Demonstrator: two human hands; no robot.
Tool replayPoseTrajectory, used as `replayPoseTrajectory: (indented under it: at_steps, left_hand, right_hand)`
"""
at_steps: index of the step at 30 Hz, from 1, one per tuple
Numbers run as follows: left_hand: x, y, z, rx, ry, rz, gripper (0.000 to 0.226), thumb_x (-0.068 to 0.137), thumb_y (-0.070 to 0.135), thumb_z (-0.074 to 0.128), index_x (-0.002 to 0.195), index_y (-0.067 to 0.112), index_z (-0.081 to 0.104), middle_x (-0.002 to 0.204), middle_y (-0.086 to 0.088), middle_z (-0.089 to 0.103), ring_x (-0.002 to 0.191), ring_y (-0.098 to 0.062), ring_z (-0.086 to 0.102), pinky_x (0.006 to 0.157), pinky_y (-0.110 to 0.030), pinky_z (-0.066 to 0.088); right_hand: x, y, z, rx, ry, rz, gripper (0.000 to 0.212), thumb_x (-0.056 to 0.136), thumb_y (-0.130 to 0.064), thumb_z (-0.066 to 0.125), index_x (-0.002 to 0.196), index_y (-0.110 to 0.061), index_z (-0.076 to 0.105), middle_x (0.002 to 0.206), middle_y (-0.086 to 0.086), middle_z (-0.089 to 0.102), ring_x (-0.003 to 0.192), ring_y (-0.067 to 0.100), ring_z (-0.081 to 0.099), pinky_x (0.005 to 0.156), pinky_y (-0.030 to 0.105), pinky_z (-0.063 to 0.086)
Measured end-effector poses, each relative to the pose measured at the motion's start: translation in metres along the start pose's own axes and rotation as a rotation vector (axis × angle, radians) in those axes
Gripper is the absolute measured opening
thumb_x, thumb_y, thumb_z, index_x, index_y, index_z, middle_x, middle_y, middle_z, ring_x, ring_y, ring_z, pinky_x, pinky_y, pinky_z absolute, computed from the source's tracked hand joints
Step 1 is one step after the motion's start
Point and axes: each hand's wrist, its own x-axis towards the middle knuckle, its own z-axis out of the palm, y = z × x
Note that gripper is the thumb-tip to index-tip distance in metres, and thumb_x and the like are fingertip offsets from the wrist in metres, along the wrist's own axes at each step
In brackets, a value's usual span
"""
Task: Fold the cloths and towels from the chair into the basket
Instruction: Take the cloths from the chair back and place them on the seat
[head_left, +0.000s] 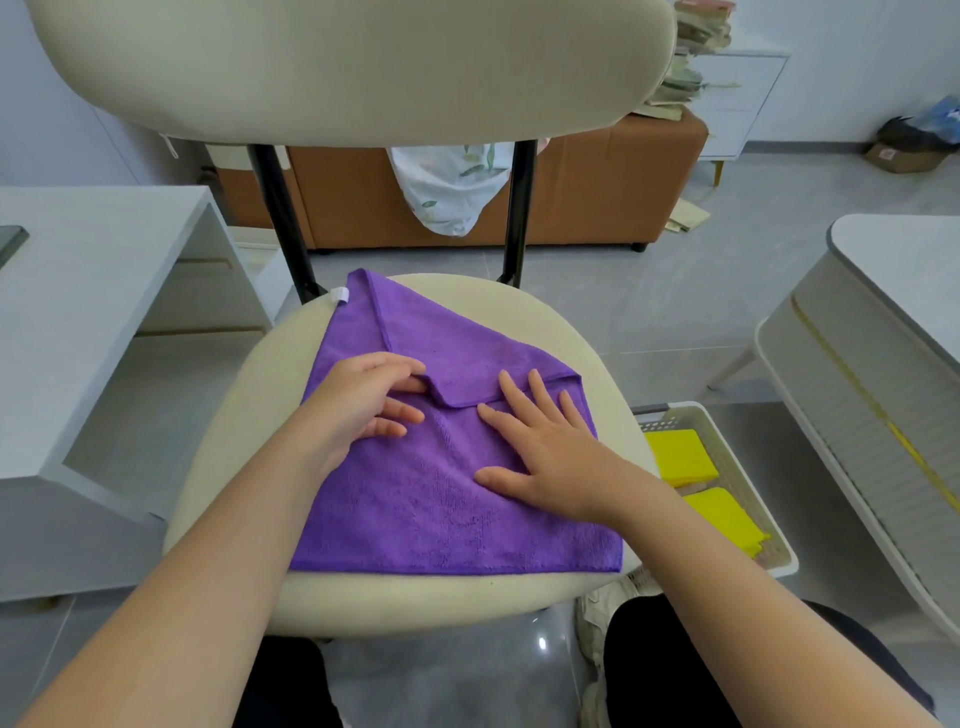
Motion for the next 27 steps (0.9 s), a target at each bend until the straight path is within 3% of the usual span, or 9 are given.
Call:
replayPoseTrajectory:
  at_steps: [3,6,9,11,13,15,19,23,27]
  left_hand:
    - [0.0,0.005,0.002,-0.046,0.017,0.105,0.026,0.096,0.01,0.042,0.099,0.014,0.067,0.103,-0.009,0.069,0.056,-0.01,0.061,0.045,-0.017,0.046]
    - [-0.003,0.01,0.005,-0.124,-0.069,0.243,0.032,0.097,0.005,0.038,0.112,0.012,0.065,0.11,-0.006,0.068,0.071,-0.011,0.063,0.056,-0.02,0.049]
    - [-0.004,0.008,0.005,-0.115,-0.203,0.339,0.038,0.096,0.007,0.041,0.13,0.018,0.054,0.126,0.008,0.061,0.095,-0.011,0.064,0.073,-0.024,0.052]
    - [-0.005,0.005,0.006,-0.059,-0.285,0.37,0.047,0.092,0.017,0.049,0.135,0.034,0.043,0.135,0.021,0.049,0.111,-0.005,0.059,0.084,-0.026,0.052]
    - [-0.004,0.0,0.006,0.076,-0.245,0.377,0.051,0.09,0.022,0.054,0.135,0.042,0.039,0.135,0.024,0.045,0.119,0.001,0.051,0.096,-0.027,0.046]
    - [-0.001,-0.007,0.004,0.357,-0.098,0.402,0.05,0.092,0.017,0.055,0.138,0.032,0.041,0.14,0.015,0.043,0.126,-0.003,0.044,0.107,-0.027,0.036]
    - [0.004,-0.025,-0.008,0.891,0.029,0.436,0.048,0.093,0.023,0.054,0.139,0.019,0.042,0.15,0.002,0.034,0.139,-0.013,0.028,0.114,-0.029,0.02]
    - [0.007,-0.03,-0.018,1.039,0.129,0.427,0.041,0.093,0.026,0.051,0.133,0.02,0.049,0.145,0.001,0.041,0.134,-0.018,0.034,0.109,-0.035,0.028]
    - [0.024,-0.016,-0.015,1.151,0.192,0.469,0.035,0.093,0.028,0.047,0.127,0.022,0.053,0.132,0.002,0.049,0.124,-0.02,0.042,0.099,-0.037,0.031]
  right_hand:
    - [-0.003,0.002,-0.006,0.054,0.111,-0.058,0.058,0.09,-0.057,0.047,0.142,-0.034,0.037,0.159,-0.005,-0.012,0.144,0.022,-0.021,0.115,0.05,-0.008]
    - [0.004,-0.002,-0.012,0.155,0.194,-0.092,0.045,0.093,-0.046,0.048,0.136,-0.032,0.047,0.16,-0.008,0.001,0.146,0.018,-0.014,0.116,0.049,-0.006]
    - [0.018,-0.004,-0.016,0.279,0.284,-0.012,0.053,0.096,-0.034,0.048,0.145,-0.021,0.035,0.159,-0.006,0.01,0.147,0.018,-0.001,0.117,0.052,0.008]
    - [0.027,-0.002,-0.018,0.346,0.378,0.117,0.065,0.095,-0.029,0.049,0.15,-0.016,0.019,0.16,0.0,0.004,0.147,0.023,0.002,0.115,0.052,0.015]
    - [0.034,0.002,-0.02,0.369,0.42,0.289,0.077,0.092,-0.027,0.051,0.152,-0.019,0.003,0.16,0.005,-0.007,0.146,0.029,-0.003,0.115,0.055,0.014]
    - [0.037,0.006,-0.022,0.348,0.41,0.445,0.081,0.09,-0.026,0.051,0.151,-0.025,-0.002,0.158,0.009,-0.014,0.145,0.033,-0.008,0.114,0.056,0.012]
    - [0.04,0.007,-0.021,0.331,0.447,0.429,0.067,0.091,-0.023,0.049,0.15,-0.02,0.019,0.159,0.01,0.001,0.146,0.032,0.002,0.115,0.05,0.013]
    - [0.038,0.008,-0.015,0.255,0.587,0.315,0.042,0.089,-0.019,0.051,0.13,-0.014,0.054,0.135,0.005,0.048,0.124,0.025,0.044,0.102,0.039,0.033]
    - [0.052,0.016,-0.023,0.06,0.559,0.291,0.033,0.089,-0.016,0.047,0.117,-0.014,0.063,0.116,0.005,0.06,0.109,0.025,0.051,0.092,0.036,0.036]
